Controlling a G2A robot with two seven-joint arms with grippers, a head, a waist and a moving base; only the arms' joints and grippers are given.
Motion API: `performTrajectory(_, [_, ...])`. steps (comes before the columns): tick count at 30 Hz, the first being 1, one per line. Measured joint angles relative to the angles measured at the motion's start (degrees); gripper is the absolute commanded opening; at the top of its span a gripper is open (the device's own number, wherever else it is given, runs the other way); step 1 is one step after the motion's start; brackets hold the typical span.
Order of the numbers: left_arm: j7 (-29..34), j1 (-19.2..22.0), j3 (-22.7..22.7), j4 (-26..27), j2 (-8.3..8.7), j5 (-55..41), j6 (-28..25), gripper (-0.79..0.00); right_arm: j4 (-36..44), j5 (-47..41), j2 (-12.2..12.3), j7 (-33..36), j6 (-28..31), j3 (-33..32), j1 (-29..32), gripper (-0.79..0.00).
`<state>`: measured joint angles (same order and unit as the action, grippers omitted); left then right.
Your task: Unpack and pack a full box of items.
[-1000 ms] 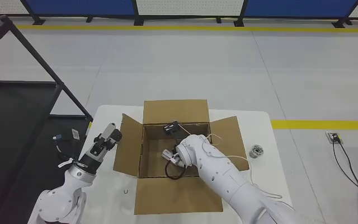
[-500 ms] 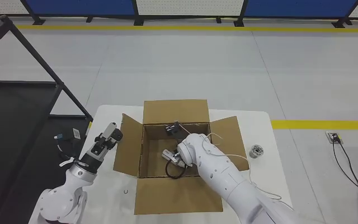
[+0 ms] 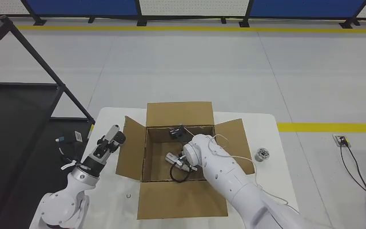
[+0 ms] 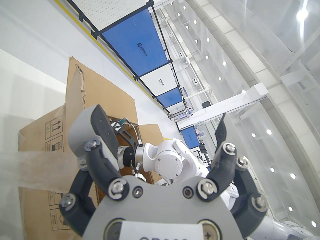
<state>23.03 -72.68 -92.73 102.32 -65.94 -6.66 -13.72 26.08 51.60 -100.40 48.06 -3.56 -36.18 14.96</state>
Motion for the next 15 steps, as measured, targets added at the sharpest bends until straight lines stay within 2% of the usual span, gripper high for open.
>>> performTrajectory(9, [-0.04, 0.01, -0.14, 0.00, 0.05, -0.16, -0.19, 0.000, 0.66, -1.07, 0.73, -0.03, 4.76, -2.49, -1.36, -0.785])
performTrajectory(15, [0.37, 0.37, -0.13, -0.02, 0.11, -0.29, -0.07, 0.000, 5.78, -0.06, 2.93, 2.77, 8.41, -5.04, -0.94, -0.785])
